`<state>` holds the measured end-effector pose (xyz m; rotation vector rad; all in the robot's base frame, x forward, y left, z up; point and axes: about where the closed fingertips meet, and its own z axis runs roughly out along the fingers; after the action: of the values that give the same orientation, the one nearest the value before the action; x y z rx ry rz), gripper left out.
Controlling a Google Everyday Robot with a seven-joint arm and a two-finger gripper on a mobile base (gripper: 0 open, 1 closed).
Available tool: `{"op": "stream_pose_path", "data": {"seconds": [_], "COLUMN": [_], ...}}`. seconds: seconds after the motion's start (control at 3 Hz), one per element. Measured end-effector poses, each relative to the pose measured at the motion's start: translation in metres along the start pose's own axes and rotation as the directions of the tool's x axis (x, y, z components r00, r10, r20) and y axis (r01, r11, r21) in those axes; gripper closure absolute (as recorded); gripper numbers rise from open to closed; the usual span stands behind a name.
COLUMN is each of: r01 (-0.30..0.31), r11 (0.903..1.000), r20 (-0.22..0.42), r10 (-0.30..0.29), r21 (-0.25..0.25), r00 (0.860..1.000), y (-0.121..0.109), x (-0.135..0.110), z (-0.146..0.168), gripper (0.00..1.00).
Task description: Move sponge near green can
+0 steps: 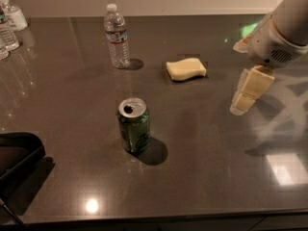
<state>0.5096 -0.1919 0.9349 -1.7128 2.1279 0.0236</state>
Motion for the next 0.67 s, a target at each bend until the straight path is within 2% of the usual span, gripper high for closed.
{"op": "stream_pose_path", "data": {"seconds": [0.67], "r01": [-0.047], "r11": [0.9982], "r20": [0.125], "r10": [0.052], "r21": [-0.037], "r00": [0.991], "y": [-0.047], "x": [-0.024], "z": [0.055], "gripper": [0.00]}}
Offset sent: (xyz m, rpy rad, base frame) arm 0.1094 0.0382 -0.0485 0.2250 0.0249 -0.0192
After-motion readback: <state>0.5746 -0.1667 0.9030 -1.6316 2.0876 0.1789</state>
